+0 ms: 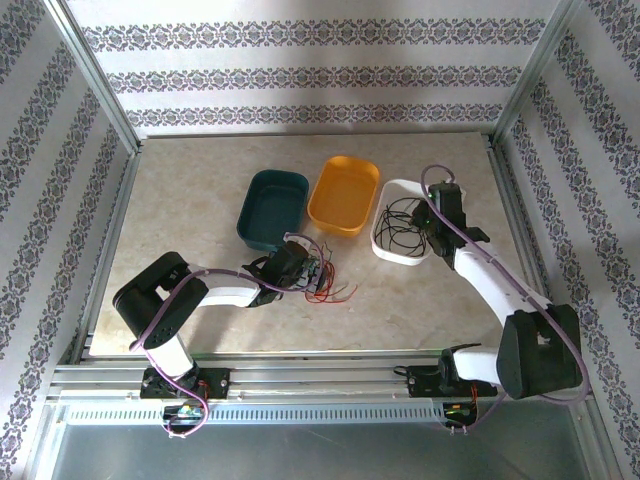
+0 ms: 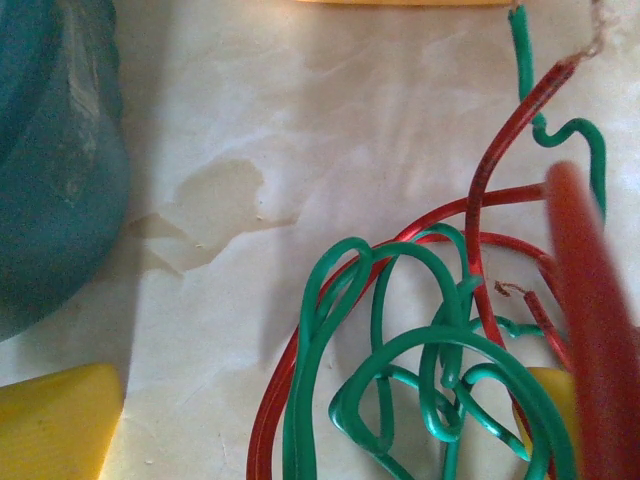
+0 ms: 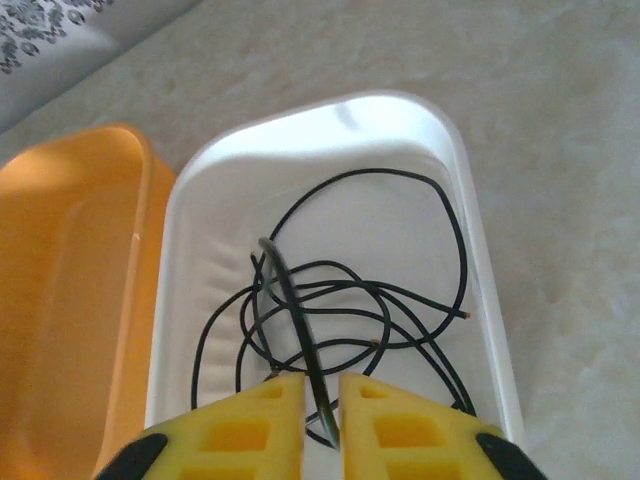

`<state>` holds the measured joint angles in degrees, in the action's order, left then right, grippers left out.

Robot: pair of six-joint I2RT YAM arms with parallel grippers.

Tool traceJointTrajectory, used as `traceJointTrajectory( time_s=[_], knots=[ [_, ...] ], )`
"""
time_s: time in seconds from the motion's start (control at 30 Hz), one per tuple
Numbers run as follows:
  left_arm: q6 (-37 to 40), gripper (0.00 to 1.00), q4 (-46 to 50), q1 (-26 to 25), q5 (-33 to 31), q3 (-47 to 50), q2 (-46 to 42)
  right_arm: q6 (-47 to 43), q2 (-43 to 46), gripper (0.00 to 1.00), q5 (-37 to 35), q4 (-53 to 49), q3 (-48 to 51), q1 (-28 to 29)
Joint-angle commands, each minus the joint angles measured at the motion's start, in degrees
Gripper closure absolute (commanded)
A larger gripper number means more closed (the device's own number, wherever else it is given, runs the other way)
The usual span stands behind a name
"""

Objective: Untangle the cables

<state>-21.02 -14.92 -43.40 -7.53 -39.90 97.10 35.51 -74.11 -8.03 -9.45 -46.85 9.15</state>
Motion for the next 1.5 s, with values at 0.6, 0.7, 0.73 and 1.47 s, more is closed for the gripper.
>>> traceJointTrajectory(
  time_s=[0.6,0.7,0.73,1.47],
  knots=[
    [1.6,0.00,3.0,-0.2,-0.3,-0.6,1.4,-12.5,2.9,0.52,14.3,-0.7,0.5,13.0],
    [1.3,0.00,2.9,-0.2,-0.7,-0.1,1.0,-18.3,0.4,0.52,22.4,-3.3,0.2,20.1],
    [1.2,0.00,2.7,-0.2,-0.9,0.1,0.9,-19.7,-0.4,0.53,24.1,-4.8,0.0,22.0],
    [1.4,0.00,3.1,-0.2,-0.7,-0.7,1.6,-16.9,-8.2,0.80,10.2,-17.7,1.6,30.9]
  ],
)
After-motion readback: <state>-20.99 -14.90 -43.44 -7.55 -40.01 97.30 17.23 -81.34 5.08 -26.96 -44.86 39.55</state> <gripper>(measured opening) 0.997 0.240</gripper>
